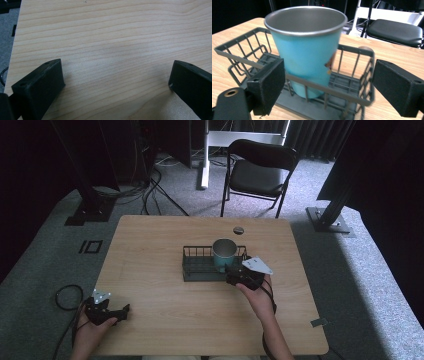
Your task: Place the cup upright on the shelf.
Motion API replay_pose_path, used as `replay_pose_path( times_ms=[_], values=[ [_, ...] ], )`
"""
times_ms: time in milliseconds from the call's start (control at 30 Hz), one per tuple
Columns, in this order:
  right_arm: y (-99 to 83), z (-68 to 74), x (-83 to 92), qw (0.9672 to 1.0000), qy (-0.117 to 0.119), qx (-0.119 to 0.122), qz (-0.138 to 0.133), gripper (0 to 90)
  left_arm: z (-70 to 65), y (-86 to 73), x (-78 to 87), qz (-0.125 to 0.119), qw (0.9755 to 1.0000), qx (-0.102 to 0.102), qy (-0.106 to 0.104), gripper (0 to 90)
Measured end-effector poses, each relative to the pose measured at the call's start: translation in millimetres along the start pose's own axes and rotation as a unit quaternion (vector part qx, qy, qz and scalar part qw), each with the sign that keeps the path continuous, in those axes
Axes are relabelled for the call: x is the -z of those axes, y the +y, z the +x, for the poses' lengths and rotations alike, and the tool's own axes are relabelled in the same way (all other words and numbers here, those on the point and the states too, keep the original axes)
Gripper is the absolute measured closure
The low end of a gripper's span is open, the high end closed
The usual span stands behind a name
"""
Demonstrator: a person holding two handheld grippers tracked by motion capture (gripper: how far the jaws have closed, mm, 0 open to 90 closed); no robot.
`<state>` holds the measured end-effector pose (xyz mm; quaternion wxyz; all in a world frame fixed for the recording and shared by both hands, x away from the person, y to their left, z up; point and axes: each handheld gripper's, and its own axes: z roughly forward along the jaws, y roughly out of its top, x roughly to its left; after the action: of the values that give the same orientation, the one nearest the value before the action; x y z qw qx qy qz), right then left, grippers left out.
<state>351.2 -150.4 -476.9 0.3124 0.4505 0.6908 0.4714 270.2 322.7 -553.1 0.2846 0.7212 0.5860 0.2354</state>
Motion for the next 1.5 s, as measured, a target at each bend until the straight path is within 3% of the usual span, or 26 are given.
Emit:
replay_pose_path(
  times_ms=[667,1500],
  values=[
    [-25.7,-24.8,21.1,0.9998,-0.013,-0.014,0.003,11.2,0.1,0.0,0.1,0.001,1.0,-0.001,0.0,0.2],
    [-62.8,-58.2,40.8,0.9976,-0.043,-0.021,0.049,11.3,0.1,0.0,0.1,0.001,1.0,-0.001,0.0,0.2]
  ],
)
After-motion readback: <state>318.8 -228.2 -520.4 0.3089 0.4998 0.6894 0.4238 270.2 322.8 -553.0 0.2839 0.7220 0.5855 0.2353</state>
